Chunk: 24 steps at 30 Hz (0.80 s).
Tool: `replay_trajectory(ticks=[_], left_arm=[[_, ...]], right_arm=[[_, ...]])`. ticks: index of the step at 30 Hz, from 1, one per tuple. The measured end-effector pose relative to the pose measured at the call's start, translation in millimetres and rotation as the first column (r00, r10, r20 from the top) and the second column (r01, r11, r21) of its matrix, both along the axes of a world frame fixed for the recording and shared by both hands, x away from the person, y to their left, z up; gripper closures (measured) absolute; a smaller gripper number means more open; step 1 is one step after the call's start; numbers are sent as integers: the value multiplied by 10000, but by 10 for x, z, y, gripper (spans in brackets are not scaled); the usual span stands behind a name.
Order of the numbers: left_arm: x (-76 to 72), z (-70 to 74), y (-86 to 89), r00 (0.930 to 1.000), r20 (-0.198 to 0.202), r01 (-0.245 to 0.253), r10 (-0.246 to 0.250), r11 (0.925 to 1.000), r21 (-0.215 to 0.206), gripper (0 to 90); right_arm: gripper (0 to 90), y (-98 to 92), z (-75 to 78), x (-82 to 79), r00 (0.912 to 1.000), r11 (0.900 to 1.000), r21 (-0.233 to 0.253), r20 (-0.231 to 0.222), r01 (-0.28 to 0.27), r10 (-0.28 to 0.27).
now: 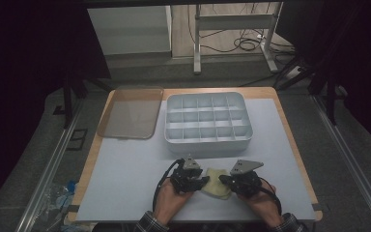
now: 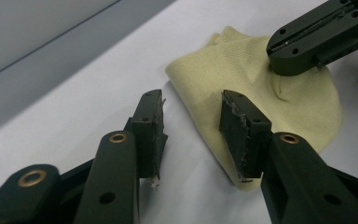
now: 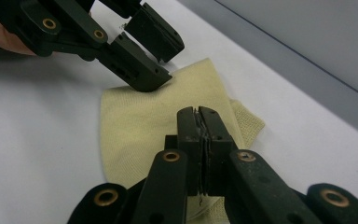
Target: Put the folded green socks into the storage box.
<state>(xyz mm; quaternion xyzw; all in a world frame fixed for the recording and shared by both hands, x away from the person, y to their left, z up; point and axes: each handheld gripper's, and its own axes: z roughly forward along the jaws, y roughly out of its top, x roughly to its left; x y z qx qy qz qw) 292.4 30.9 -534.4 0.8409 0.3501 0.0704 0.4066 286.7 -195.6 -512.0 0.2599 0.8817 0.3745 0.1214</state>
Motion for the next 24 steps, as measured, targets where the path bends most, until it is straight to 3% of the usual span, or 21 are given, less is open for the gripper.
replay_trajectory(ticks=[6,13,18,24], left_arm=[[-24,83,2,9999,132,-9,16,9989,-475,565],[-2,12,-71,9998,100,-189,185,9988,442,600],[24,-34,-36,9989,-472,-22,12,9998,-209,699],[54,-79,5,9943,-1064,-43,-67,9947,-1028,814]], right_arm=[[874,-9,15,5,10000,10000,-8,31,36,-36],[871,-14,23,4,10000,10000,18,55,36,-36],[867,-27,33,9,9999,10000,52,80,62,-63],[864,-42,64,9,9999,9998,179,113,113,-115]])
